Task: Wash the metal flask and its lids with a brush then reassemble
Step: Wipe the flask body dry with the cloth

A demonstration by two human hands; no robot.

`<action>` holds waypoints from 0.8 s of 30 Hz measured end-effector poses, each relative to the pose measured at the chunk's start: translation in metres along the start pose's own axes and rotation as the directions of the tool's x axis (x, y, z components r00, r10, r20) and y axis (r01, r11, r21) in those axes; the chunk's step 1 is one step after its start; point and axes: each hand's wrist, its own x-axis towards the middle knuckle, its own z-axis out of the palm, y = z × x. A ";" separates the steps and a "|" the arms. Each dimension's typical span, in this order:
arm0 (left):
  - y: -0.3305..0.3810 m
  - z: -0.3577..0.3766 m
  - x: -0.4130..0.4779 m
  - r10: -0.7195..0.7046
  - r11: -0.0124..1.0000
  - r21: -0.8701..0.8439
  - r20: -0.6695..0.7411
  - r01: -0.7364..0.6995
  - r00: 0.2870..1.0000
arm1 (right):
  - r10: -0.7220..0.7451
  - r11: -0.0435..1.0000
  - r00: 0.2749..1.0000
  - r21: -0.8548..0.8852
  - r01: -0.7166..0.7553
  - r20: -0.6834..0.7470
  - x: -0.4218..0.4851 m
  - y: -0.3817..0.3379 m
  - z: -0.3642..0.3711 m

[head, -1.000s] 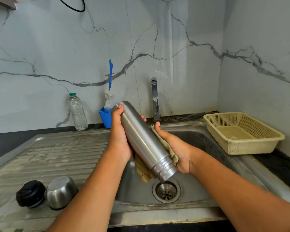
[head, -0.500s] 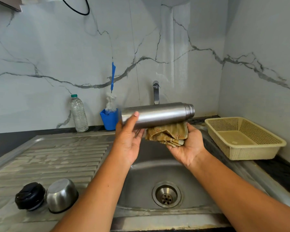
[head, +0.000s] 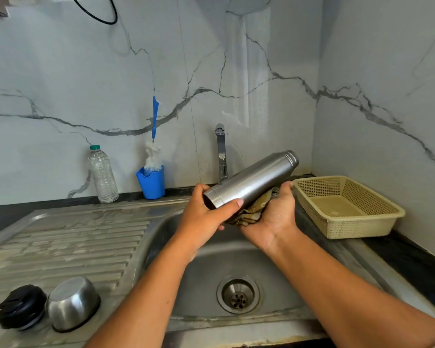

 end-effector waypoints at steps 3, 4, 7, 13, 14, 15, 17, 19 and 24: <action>0.007 0.000 -0.006 -0.175 0.945 -0.252 0.150 0.209 0.973 | -0.031 0.999 0.998 0.013 0.032 -0.053 0.002 -0.008 -0.002; 0.010 0.001 -0.007 -0.225 0.897 -0.338 0.208 0.286 0.952 | -0.046 0.999 0.997 0.024 0.047 -0.068 0.001 -0.012 -0.002; 0.013 0.008 -0.011 -0.275 0.803 -0.468 0.260 0.370 0.926 | -0.069 0.996 0.995 0.058 0.073 -0.075 0.000 -0.018 -0.002; -0.002 0.018 -0.003 -0.090 0.976 -0.202 -0.039 0.080 0.995 | -0.054 0.996 0.998 0.070 0.056 -0.037 0.003 -0.011 0.003; -0.004 0.017 -0.001 -0.049 0.993 -0.109 -0.088 0.040 0.995 | -0.060 0.997 0.998 0.052 0.061 -0.022 0.003 -0.009 0.005; -0.006 0.016 0.000 -0.008 1.000 -0.019 -0.129 0.005 0.992 | -0.076 0.997 0.997 0.012 0.076 -0.001 0.002 -0.008 0.007; -0.008 0.013 0.002 0.058 0.991 0.127 -0.190 -0.034 0.980 | -0.116 0.982 0.992 -0.141 0.122 0.055 -0.002 -0.003 0.011; -0.010 0.010 0.004 0.079 0.981 0.191 -0.229 -0.035 0.970 | -0.106 0.924 0.981 -0.348 0.157 0.159 -0.009 0.006 0.012; -0.009 0.005 0.007 0.165 0.964 0.250 -0.276 -0.095 0.947 | -0.138 0.390 0.933 -0.848 0.359 0.331 -0.013 0.020 0.013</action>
